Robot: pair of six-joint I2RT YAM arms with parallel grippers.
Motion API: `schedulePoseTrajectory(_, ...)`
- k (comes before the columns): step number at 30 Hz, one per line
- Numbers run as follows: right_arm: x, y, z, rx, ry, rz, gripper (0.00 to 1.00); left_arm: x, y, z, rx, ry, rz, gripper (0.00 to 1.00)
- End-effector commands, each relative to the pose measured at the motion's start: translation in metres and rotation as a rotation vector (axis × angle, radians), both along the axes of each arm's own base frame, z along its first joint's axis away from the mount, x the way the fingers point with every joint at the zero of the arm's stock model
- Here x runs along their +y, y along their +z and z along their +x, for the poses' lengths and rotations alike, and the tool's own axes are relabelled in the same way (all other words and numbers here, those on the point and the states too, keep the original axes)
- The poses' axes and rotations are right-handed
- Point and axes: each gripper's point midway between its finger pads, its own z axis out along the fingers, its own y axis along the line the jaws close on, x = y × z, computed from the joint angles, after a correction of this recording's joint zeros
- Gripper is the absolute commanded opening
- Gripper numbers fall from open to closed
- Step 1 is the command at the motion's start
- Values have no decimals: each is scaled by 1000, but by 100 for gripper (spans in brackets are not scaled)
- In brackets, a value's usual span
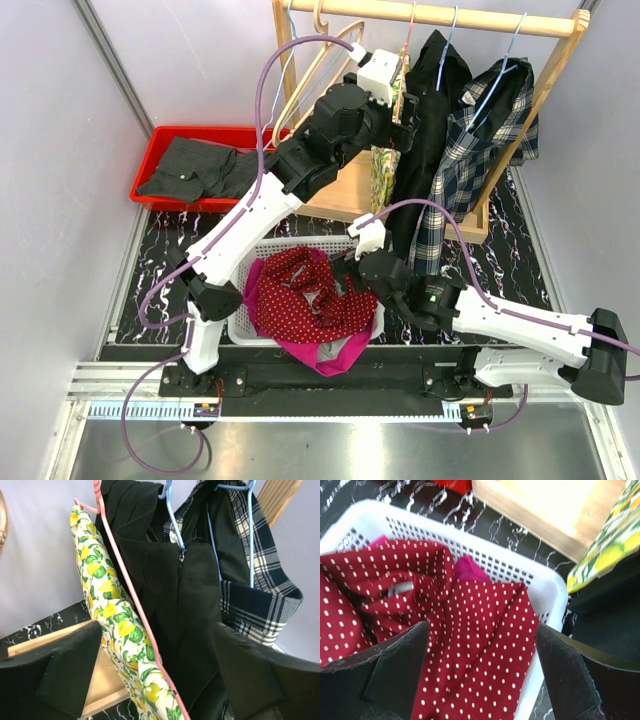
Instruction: Remove the skirt from the hanger
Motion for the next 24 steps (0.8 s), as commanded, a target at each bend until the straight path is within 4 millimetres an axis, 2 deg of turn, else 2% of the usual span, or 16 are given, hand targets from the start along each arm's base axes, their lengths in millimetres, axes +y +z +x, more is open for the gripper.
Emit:
schedulePoseTrajectory(1, 0, 13, -9, -8, 23, 51, 93, -1, 18, 9, -60, 21, -48, 64)
schedulePoseTrajectory(3, -4, 22, -11, -21, 20, 70, 93, -2, 11, 15, -65, 44, -30, 55)
schedulePoseTrajectory(7, -12, 50, -12, -64, 12, 114, 92, -1, -1, 24, -67, 66, 0, 63)
schedulePoseTrajectory(9, -19, 64, -13, -90, 5, 131, 92, -1, -4, 28, -70, 73, 6, 64)
schedulePoseTrajectory(10, -23, 78, -13, -107, 0, 159, 92, -1, -5, 29, -72, 77, 9, 65)
schedulePoseTrajectory(12, -29, 87, -13, -126, -5, 161, 92, 0, -12, 32, -70, 81, 27, 70)
schedulePoseTrajectory(14, -37, 104, -14, -154, -13, 183, 92, 1, -16, 34, -65, 84, 34, 69)
schedulePoseTrajectory(16, -46, 116, -14, -180, -28, 192, 92, 4, -18, 38, -58, 90, 33, 60)
schedulePoseTrajectory(17, -48, 119, -14, -186, -35, 192, 92, 5, -18, 38, -58, 92, 34, 33)
schedulePoseTrajectory(20, -59, 132, -14, -213, -59, 217, 91, 8, -20, 39, -57, 91, 43, 2)
schedulePoseTrajectory(24, -72, 150, -16, -245, -81, 259, 91, 13, -20, 40, -49, 62, 49, 0)
